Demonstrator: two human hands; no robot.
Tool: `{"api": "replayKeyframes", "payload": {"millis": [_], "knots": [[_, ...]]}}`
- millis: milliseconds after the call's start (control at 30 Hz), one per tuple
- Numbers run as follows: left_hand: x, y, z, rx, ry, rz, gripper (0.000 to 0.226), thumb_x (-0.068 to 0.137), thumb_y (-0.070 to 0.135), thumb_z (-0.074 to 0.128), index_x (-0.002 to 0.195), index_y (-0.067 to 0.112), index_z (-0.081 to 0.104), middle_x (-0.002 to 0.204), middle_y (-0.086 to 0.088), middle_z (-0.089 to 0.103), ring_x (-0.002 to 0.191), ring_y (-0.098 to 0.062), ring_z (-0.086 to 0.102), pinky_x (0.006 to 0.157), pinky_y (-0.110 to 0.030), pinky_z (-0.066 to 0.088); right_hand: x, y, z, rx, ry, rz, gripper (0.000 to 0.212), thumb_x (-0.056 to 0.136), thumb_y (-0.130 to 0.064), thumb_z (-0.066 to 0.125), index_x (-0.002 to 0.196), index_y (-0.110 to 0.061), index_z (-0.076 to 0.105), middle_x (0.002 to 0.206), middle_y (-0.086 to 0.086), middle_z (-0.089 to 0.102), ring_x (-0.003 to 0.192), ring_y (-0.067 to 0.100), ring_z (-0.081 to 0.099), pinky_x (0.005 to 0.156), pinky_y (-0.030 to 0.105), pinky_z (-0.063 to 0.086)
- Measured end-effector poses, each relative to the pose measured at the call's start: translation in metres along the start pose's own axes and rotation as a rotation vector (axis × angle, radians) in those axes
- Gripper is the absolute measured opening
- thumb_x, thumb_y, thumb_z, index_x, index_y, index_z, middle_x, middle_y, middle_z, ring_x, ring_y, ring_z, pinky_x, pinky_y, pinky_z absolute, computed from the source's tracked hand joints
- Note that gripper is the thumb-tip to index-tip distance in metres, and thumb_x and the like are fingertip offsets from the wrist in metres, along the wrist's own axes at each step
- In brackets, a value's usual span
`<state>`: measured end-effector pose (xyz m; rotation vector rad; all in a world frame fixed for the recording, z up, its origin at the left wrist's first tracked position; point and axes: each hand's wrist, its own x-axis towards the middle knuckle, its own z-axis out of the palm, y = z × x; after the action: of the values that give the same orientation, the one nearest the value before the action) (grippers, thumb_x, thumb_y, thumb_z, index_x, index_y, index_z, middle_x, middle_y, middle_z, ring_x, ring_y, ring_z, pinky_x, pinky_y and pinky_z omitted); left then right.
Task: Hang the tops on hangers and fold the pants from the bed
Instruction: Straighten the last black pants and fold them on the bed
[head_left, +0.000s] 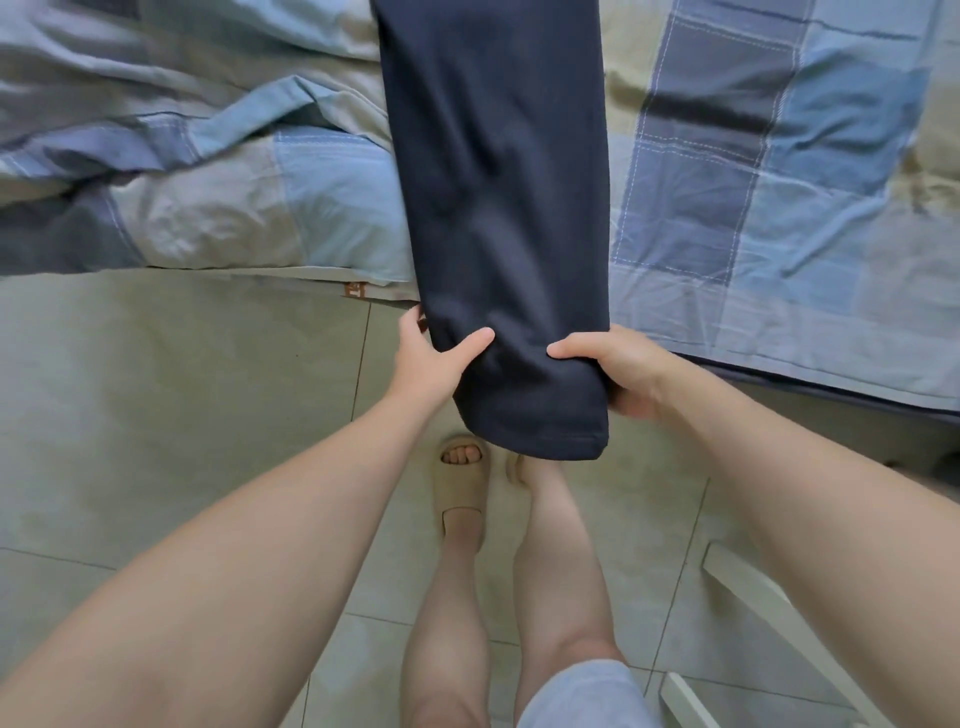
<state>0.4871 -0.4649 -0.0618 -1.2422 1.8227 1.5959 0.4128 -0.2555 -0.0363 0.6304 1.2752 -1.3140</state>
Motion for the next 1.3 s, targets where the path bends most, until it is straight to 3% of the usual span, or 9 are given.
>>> {"api": "replayKeyframes", "payload": {"millis": [100,267,400,567,667,833,967,1067,1300], "knots": [[-0.02,0.009,-0.011,-0.078,-0.097,-0.104,0.089,0.08,0.051,0.079,0.151,0.019,0.035,0.145,0.007,0.051,0.126,-0.008,0.052,0.101,-0.023,0.041,-0.034,-0.001,0.008,0.106,-0.069,0.049,0.015,0.076,-0.013,0.076,0.088,-0.016,0.083,0.11,0.006,0.076,0.096,0.021,0.075,0.07,0.03,0.06],[-0.066,0.026,-0.029,-0.154,-0.36,-0.296,0.076,0.075,0.082,0.056,0.135,0.038,0.047,0.145,0.009,0.054,0.132,-0.007,0.044,0.116,-0.046,0.018,-0.092,-0.005,0.03,0.176,-0.135,0.085,0.02,0.074,-0.019,0.074,0.091,-0.015,0.082,0.105,0.006,0.076,0.09,0.023,0.075,0.072,0.032,0.06],[-0.114,0.049,-0.043,-0.301,-0.386,-0.305,0.084,0.075,0.087,0.049,0.146,0.042,0.045,0.15,0.008,0.051,0.146,-0.012,0.034,0.122,-0.048,0.016,-0.147,-0.014,0.062,0.216,-0.175,0.015,0.023,0.072,-0.021,0.07,0.092,-0.013,0.08,0.098,0.004,0.076,0.087,0.023,0.074,0.074,0.03,0.059],[-0.185,0.081,-0.06,-0.635,-0.528,-0.406,0.084,0.073,0.083,0.06,0.128,0.02,0.069,0.13,-0.009,0.068,0.117,-0.029,0.067,0.101,-0.046,0.051,-0.226,-0.025,0.109,0.282,-0.117,-0.09,0.019,0.078,-0.02,0.061,0.075,-0.014,0.079,0.084,0.004,0.075,0.071,0.019,0.073,0.058,0.024,0.056],[-0.222,0.096,-0.07,-0.754,-0.553,-0.394,0.075,0.078,0.078,0.061,0.114,0.014,0.077,0.125,-0.013,0.07,0.11,-0.032,0.069,0.082,-0.043,0.06,-0.266,-0.021,0.133,0.268,-0.032,-0.124,0.022,0.088,-0.014,0.054,0.088,-0.01,0.076,0.085,0.007,0.075,0.067,0.021,0.072,0.054,0.025,0.055],[-0.271,0.105,-0.093,-0.755,-0.478,-0.303,0.048,0.088,0.049,0.069,0.113,0.01,0.074,0.117,-0.011,0.073,0.096,-0.029,0.074,0.067,-0.035,0.061,-0.319,-0.007,0.158,0.25,0.148,-0.194,0.018,0.087,-0.007,0.058,0.101,-0.008,0.069,0.09,0.008,0.074,0.07,0.022,0.071,0.06,0.028,0.058],[-0.3,0.096,-0.119,-0.637,-0.385,-0.3,0.024,0.091,0.03,0.07,0.107,0.012,0.067,0.09,-0.002,0.076,0.069,-0.016,0.07,0.061,-0.025,0.055,-0.346,0.011,0.16,0.254,0.329,-0.243,0.032,0.085,-0.009,0.069,0.117,-0.005,0.066,0.112,0.011,0.074,0.101,0.031,0.071,0.097,0.047,0.055],[-0.318,0.084,-0.133,-0.435,-0.292,-0.303,0.023,0.093,0.023,0.069,0.111,0.01,0.064,0.082,-0.003,0.074,0.059,-0.015,0.069,0.052,-0.023,0.053,-0.358,0.026,0.151,0.226,0.408,-0.261,0.034,0.083,-0.017,0.077,0.115,-0.008,0.068,0.112,0.01,0.074,0.102,0.03,0.072,0.092,0.046,0.058],[-0.358,0.047,-0.134,-0.251,-0.079,-0.247,0.031,0.097,0.025,0.066,0.121,0.006,0.061,0.103,-0.006,0.072,0.083,-0.022,0.07,0.055,-0.028,0.054,-0.361,0.077,0.129,0.087,0.42,-0.232,0.028,0.086,-0.027,0.076,0.111,-0.016,0.069,0.111,0.006,0.074,0.106,0.029,0.069,0.089,0.041,0.056]]}}
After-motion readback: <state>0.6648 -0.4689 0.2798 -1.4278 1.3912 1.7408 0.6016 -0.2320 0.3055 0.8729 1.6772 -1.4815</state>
